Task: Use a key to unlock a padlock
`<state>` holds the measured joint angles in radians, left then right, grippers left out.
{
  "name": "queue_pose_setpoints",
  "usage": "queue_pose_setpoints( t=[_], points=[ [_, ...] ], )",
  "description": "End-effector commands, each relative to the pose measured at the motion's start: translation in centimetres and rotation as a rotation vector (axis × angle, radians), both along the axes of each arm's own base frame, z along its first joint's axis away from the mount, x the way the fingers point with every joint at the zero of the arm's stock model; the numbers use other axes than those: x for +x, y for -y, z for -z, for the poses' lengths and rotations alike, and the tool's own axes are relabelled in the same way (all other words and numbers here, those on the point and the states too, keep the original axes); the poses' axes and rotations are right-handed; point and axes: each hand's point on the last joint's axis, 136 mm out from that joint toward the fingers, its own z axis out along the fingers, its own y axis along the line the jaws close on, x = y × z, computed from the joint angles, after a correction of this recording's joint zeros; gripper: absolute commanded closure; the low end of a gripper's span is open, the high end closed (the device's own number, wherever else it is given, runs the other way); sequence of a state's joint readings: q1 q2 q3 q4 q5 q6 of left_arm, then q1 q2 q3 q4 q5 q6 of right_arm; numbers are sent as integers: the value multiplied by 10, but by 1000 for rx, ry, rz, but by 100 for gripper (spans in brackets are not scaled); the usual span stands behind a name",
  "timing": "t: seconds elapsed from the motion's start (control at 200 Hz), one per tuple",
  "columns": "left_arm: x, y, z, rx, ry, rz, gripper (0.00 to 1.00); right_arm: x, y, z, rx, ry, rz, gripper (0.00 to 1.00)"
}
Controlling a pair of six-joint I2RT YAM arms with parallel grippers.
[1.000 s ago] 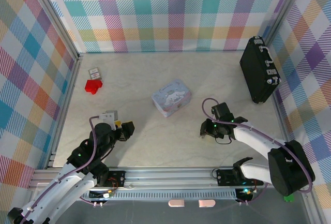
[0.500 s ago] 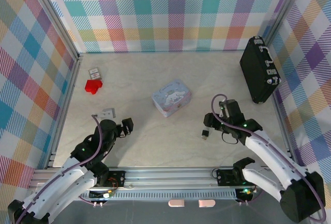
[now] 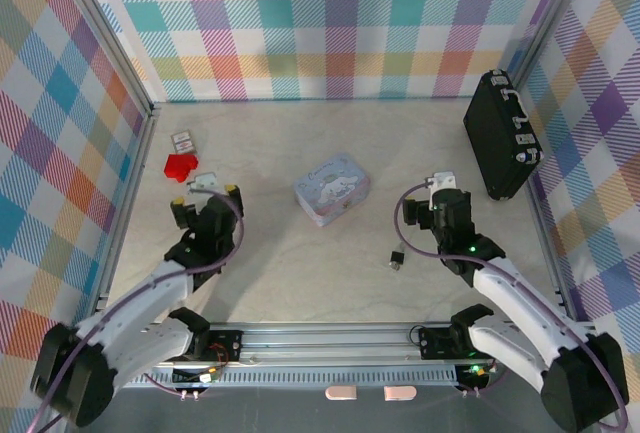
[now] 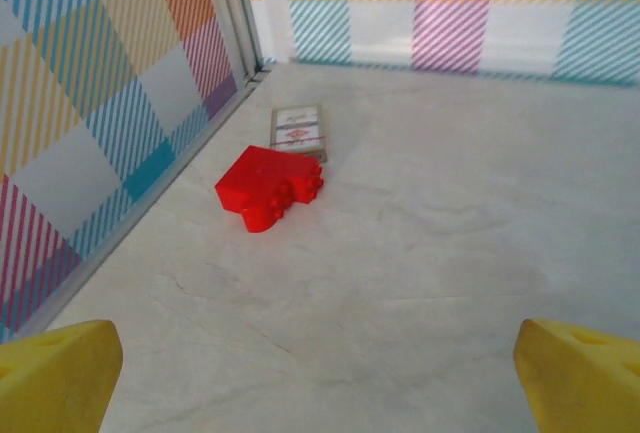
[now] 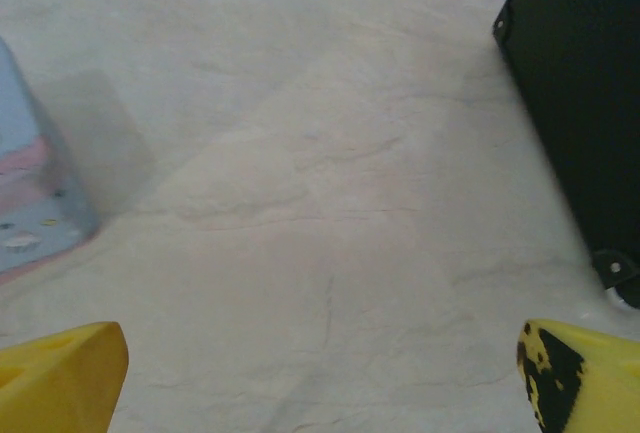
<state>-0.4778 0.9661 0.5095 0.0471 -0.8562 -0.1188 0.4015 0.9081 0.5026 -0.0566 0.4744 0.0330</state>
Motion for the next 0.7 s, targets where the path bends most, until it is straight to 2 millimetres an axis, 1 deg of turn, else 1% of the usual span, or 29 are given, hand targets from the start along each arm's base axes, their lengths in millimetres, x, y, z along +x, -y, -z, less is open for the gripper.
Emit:
queue_pose_setpoints(
  t=[0.0,0.11,0.215,0.3,0.33,0.35,0.365,0.42,0.47,0.495,0.535,0.61,0.66,0.695],
  points=[
    [27,0,1,19,-12,61,0,22,10,-8,-62,122,24,1],
    [45,0,30,-43,-21,148,0,32,24,19,-56,112,55,1],
    [54,-4,55,-94,-24,193,0,39,40,38,1,108,100,1],
    [56,-8,70,-78,-4,197,0,46,42,41,0,136,88,1],
    [59,-11,68,-63,24,188,0,49,41,41,0,141,79,1],
    [59,-9,69,-69,22,200,0,50,41,42,0,139,74,1],
    [59,-8,69,-70,20,212,0,53,41,37,7,168,74,1],
    [63,-3,67,-67,49,247,0,59,41,33,20,210,66,1],
    [66,1,73,-76,59,275,0,62,42,31,35,234,58,1],
    [68,0,73,-79,80,269,0,65,44,32,57,233,55,1],
    [71,-2,80,-75,82,259,0,68,42,35,97,198,32,1],
    [79,2,88,-83,45,281,0,70,47,33,188,236,10,1],
    [83,1,97,-125,1,299,0,69,50,39,214,235,3,1],
    [89,1,101,-128,1,303,0,71,51,45,221,222,6,1]
  ],
)
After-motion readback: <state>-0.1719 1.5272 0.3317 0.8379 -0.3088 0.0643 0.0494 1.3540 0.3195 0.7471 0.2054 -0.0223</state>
